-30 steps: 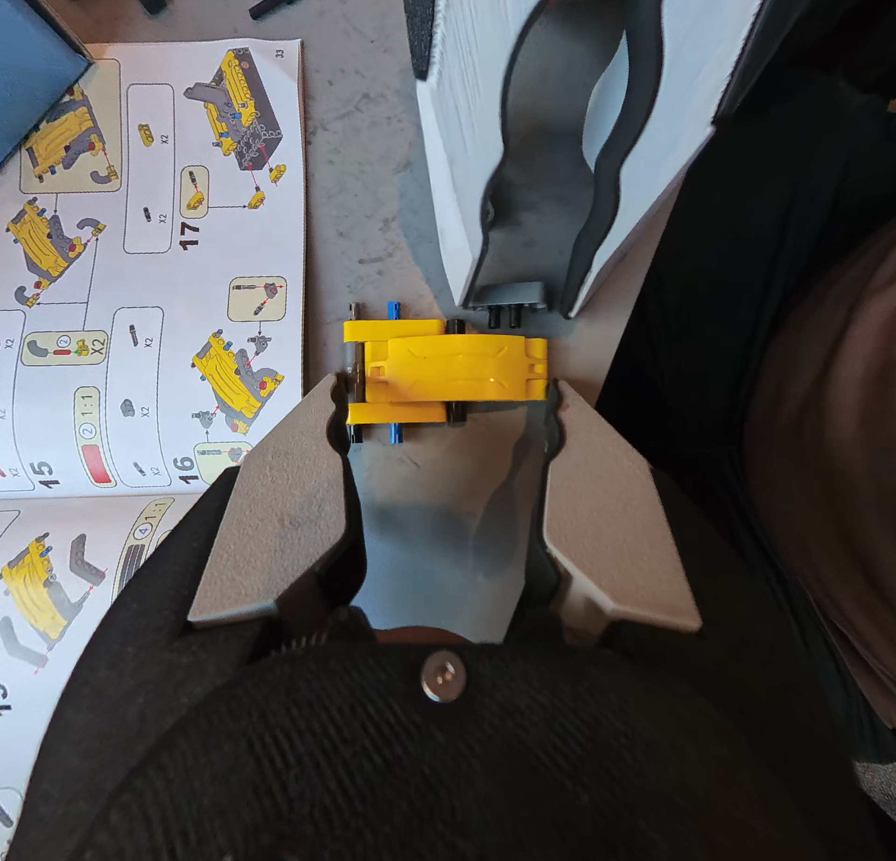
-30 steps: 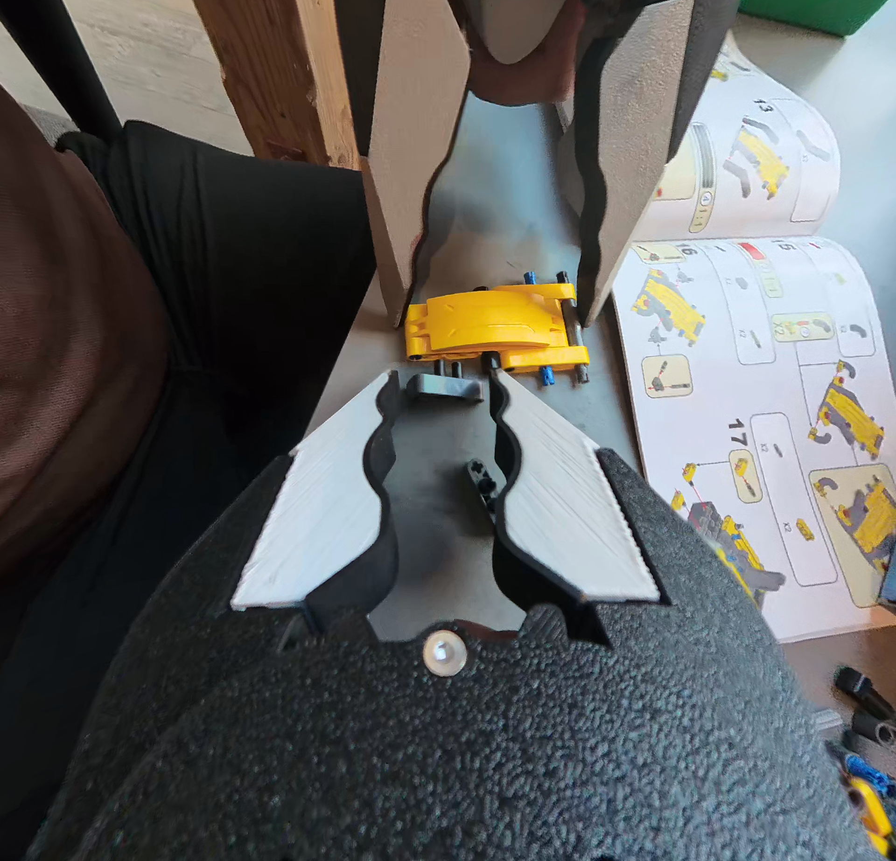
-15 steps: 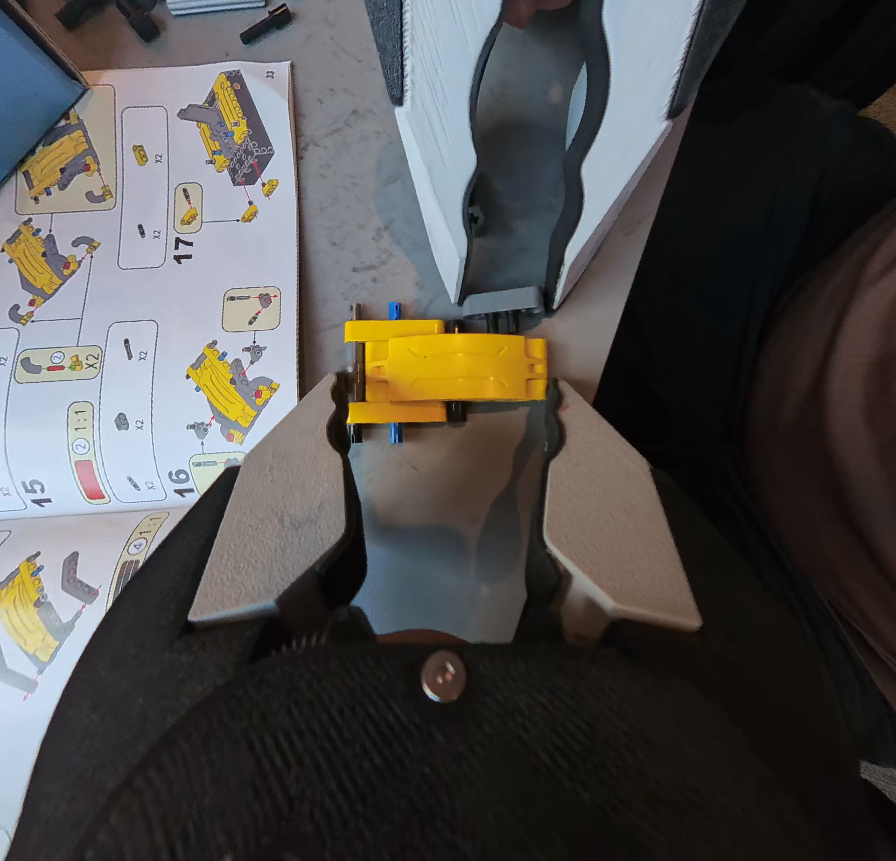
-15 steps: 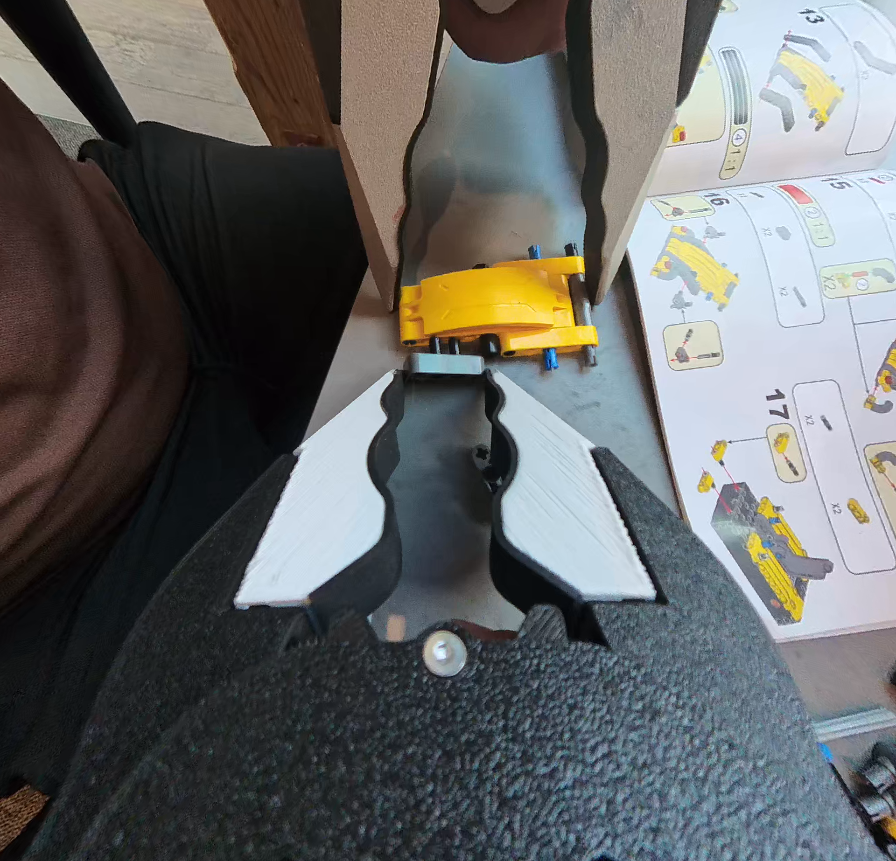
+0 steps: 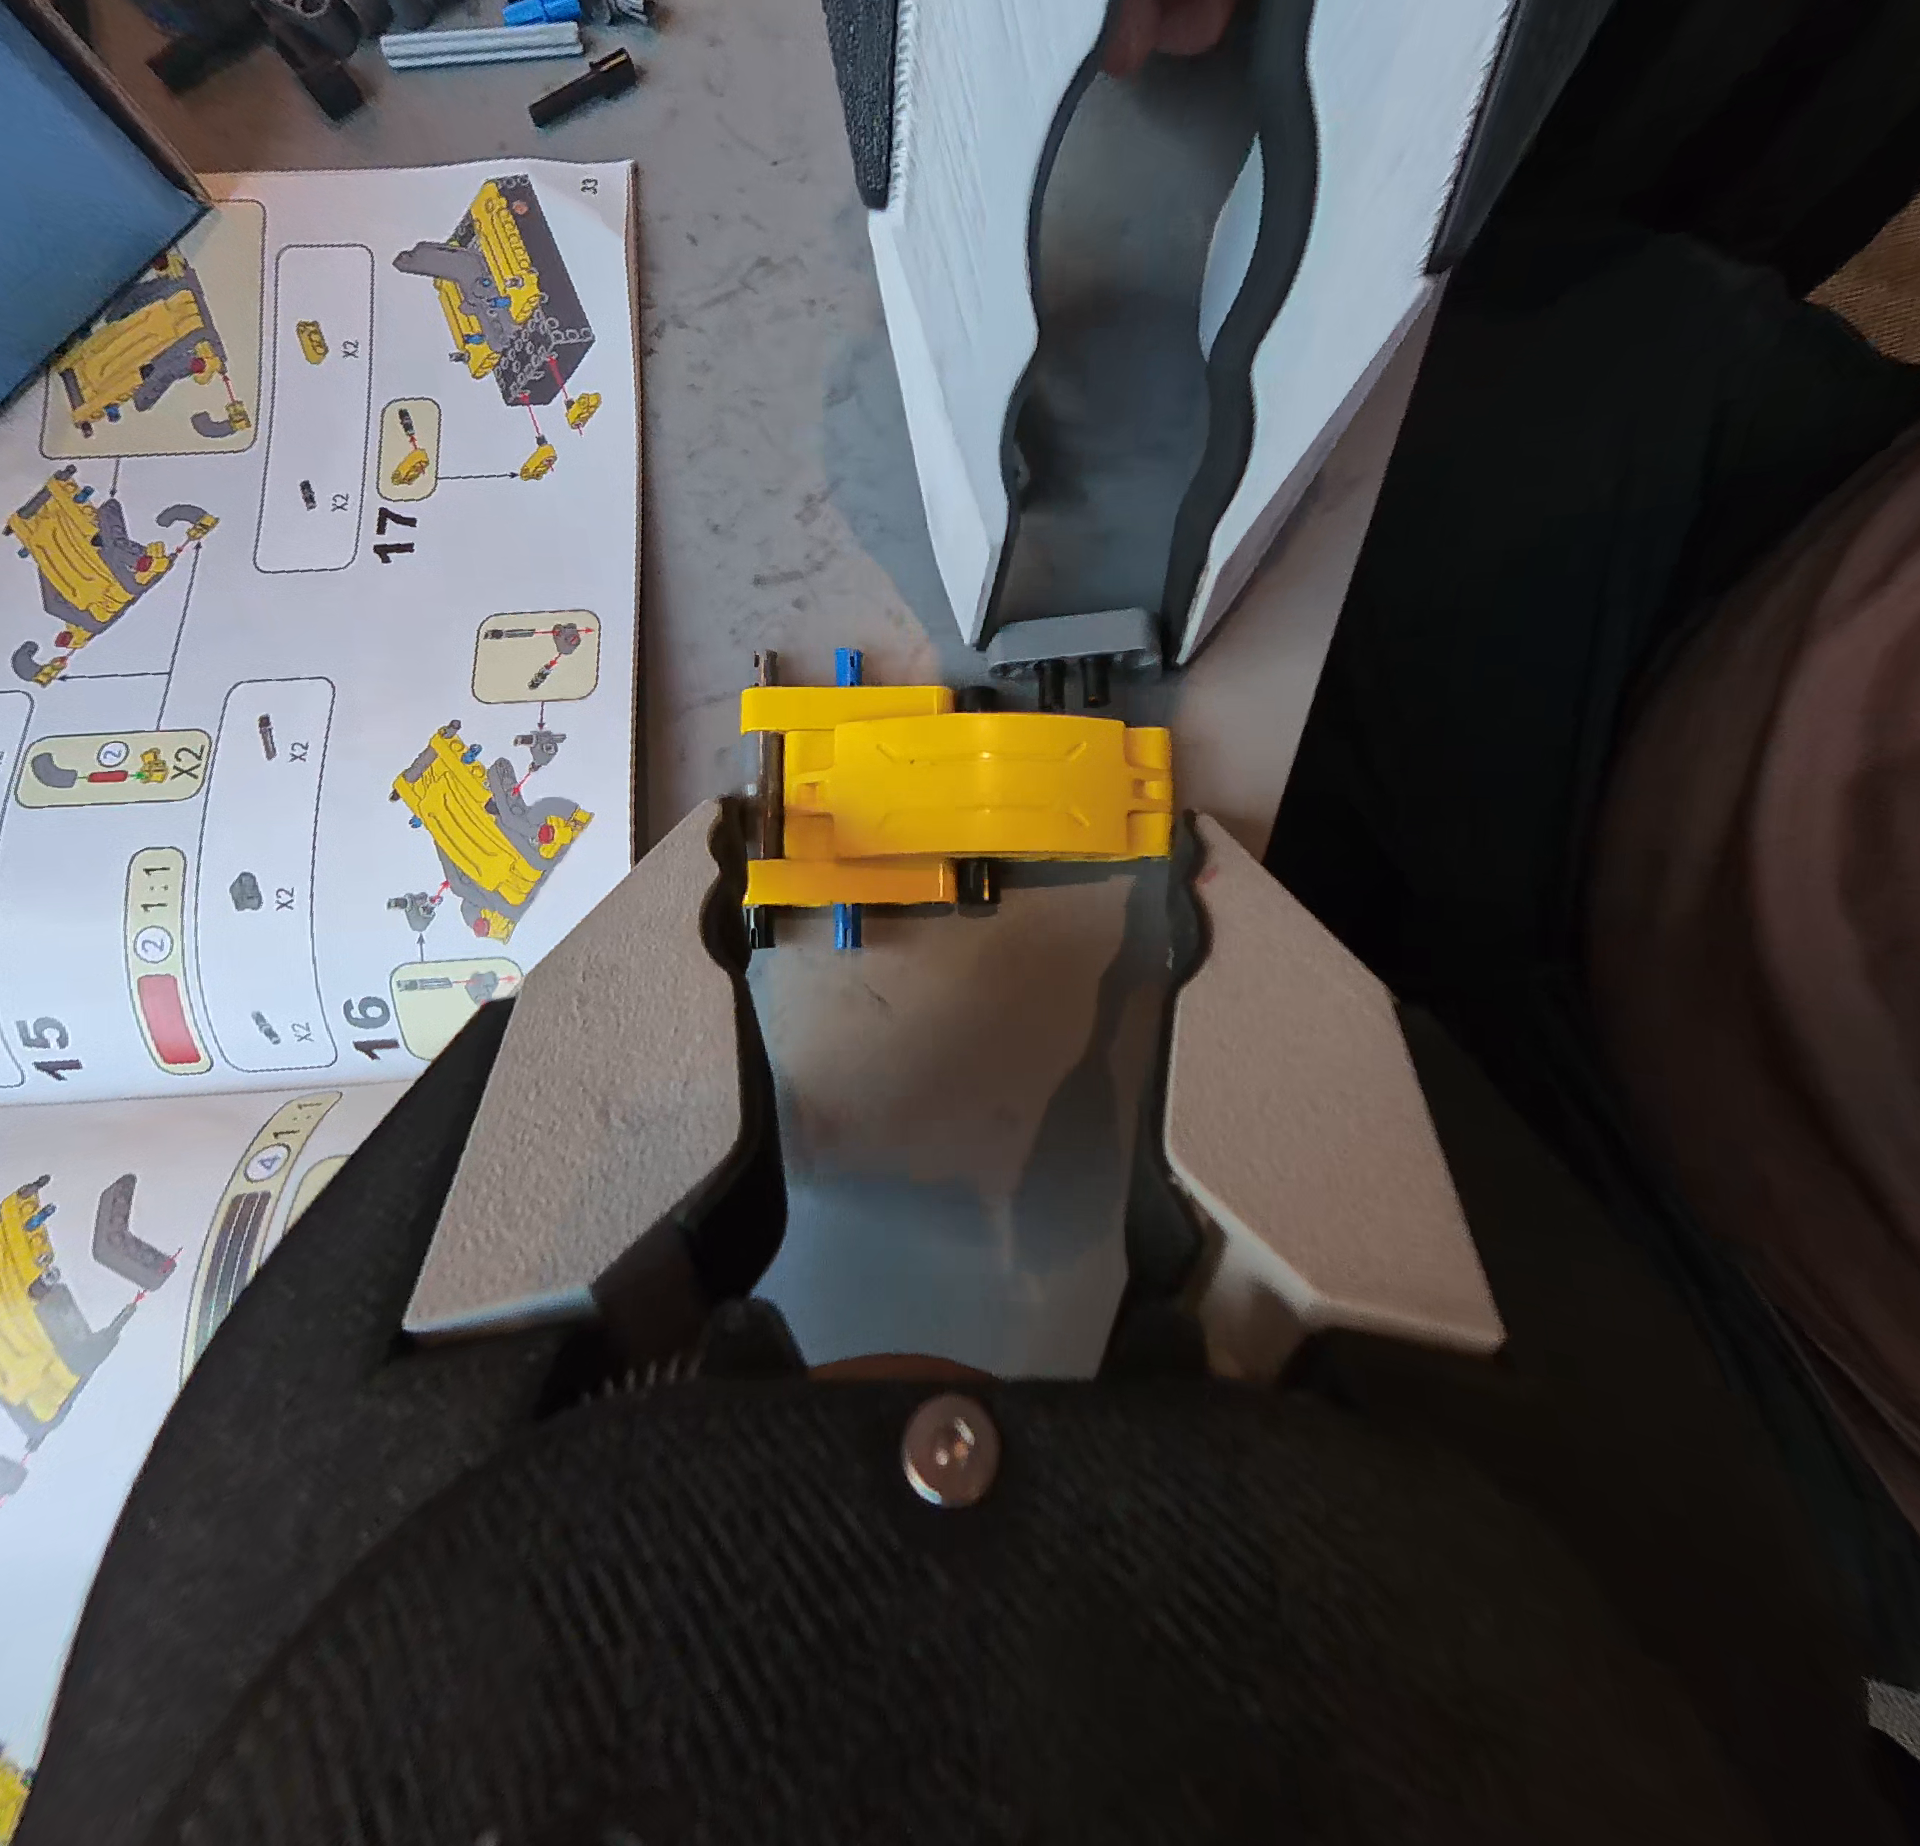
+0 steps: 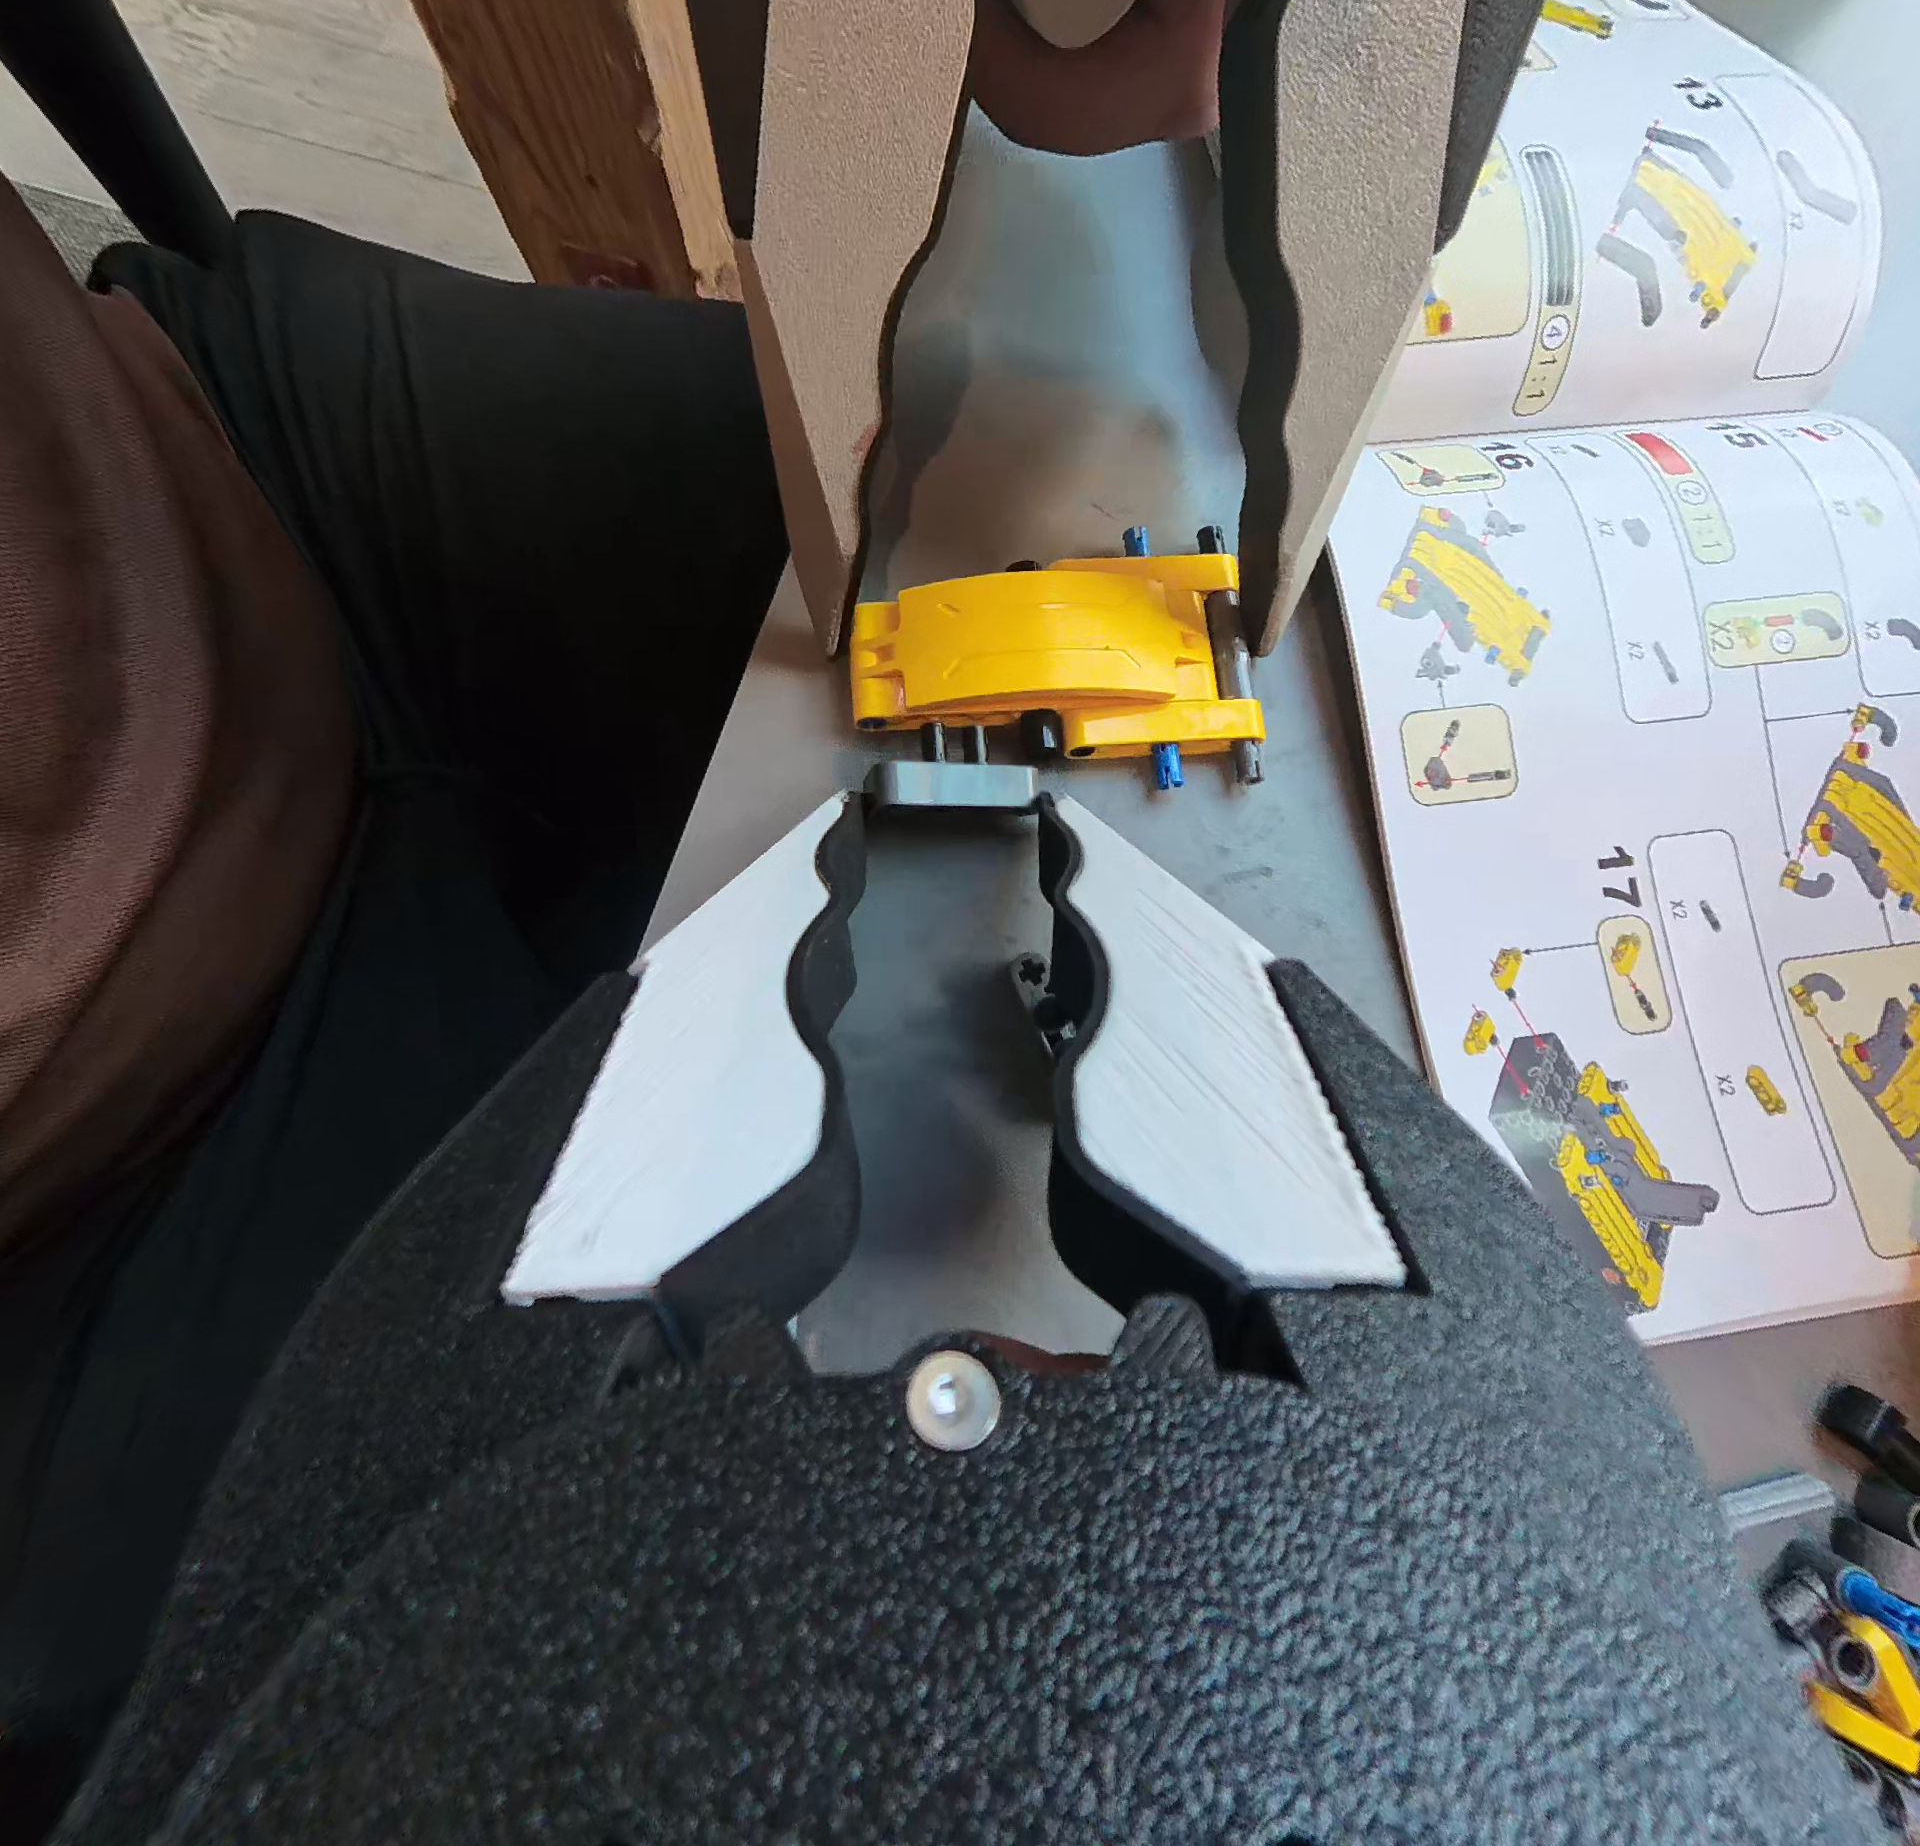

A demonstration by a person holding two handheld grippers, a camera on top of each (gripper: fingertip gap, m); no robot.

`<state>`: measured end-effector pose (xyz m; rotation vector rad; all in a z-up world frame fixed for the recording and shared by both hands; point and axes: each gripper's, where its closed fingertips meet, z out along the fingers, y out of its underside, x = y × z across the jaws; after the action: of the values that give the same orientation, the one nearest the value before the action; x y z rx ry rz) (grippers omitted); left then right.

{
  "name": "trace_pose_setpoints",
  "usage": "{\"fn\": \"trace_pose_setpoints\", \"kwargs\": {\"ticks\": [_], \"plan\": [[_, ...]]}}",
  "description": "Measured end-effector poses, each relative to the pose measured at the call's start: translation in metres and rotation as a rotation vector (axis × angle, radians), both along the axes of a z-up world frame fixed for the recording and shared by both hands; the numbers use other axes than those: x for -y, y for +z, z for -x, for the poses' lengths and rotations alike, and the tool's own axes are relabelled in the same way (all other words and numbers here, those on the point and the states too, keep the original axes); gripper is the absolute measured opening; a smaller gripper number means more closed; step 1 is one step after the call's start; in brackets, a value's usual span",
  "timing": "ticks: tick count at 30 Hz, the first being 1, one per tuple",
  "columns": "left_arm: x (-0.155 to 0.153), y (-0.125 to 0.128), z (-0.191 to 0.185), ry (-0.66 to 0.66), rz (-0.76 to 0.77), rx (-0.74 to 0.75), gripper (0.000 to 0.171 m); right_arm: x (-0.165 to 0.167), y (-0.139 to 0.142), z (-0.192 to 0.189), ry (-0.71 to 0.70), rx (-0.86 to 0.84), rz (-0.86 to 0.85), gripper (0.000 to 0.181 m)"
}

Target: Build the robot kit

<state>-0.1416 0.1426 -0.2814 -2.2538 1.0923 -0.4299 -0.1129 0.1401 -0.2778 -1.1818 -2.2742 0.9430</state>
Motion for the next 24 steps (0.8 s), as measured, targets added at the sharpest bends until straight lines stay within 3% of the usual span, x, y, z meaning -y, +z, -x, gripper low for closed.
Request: {"fn": "trace_pose_setpoints", "kwargs": {"ticks": [7,12,24], "plan": [[0.0023,0.0008,0.0008,0.008,-0.025,0.039,0.079,0.0012,0.0019,-0.0011,0.01,0.041,-0.101,0.032],[0.0011,0.0038,-0.0008,0.045,-0.011,0.121,0.079,0.0037,0.0006,0.0003,0.013,0.045,-0.089,0.033],[0.0007,0.0035,-0.0011,0.046,-0.004,0.109,0.079,0.0047,0.0004,0.0012,0.018,0.021,-0.062,0.032]]}}
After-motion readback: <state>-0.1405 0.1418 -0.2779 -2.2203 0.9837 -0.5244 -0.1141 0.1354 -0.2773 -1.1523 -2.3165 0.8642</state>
